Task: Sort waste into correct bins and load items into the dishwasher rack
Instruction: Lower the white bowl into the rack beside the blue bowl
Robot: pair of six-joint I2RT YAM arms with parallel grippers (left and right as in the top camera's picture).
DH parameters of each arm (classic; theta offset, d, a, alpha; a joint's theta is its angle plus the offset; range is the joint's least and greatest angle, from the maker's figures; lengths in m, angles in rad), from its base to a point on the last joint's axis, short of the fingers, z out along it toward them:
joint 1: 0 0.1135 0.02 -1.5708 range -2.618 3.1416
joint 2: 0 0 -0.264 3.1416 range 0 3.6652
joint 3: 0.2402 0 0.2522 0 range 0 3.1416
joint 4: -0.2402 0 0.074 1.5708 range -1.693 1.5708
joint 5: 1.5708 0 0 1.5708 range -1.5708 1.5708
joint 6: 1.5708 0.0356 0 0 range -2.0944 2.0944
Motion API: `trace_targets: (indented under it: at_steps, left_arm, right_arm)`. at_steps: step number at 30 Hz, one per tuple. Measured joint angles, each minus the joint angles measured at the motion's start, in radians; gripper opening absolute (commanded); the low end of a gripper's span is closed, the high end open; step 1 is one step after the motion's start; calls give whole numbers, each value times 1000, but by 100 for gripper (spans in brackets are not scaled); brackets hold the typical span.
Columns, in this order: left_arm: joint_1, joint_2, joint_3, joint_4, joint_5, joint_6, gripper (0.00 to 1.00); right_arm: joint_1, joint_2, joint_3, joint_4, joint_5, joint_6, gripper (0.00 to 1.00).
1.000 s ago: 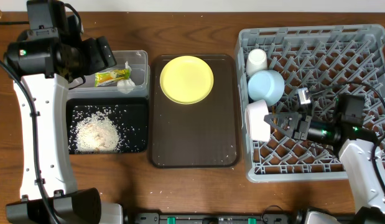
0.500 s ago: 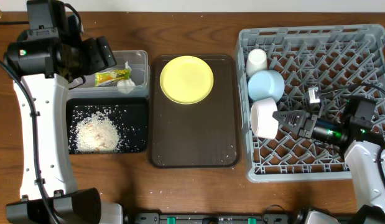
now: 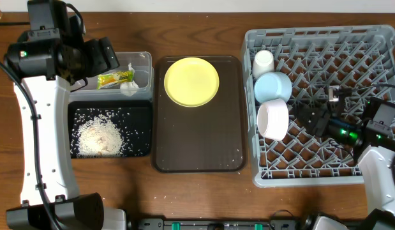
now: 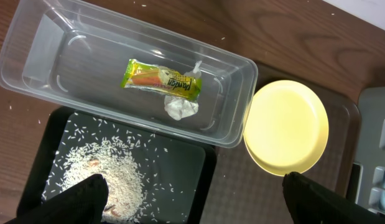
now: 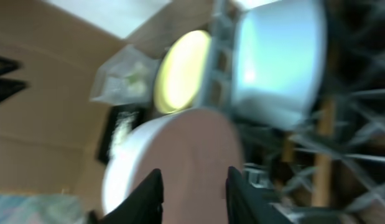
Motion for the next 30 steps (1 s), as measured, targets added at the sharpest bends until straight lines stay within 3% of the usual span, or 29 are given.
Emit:
trace_targets:
  at_steps: [8, 13, 15, 17, 19, 30]
  left_arm:
    - [0, 0, 0, 0, 0, 0, 93]
    - [0, 0, 0, 0, 0, 0, 93]
    - [0, 0, 0, 0, 0, 0, 93]
    - [0, 0, 0, 0, 0, 0, 93]
    - [0, 0, 0, 0, 0, 0, 93]
    - [0, 0, 0, 0, 0, 0, 93]
  right_arm:
    - [0, 0, 28, -1, 116, 81, 35]
    - [25, 0, 202, -209, 183, 76, 33]
    - [50, 0, 276, -314, 236, 55, 27]
    - [91, 0, 360, -409, 303, 32, 18]
    - [140, -1, 436, -499, 368, 18, 1]
    - [311, -1, 562, -803, 475, -48, 1]
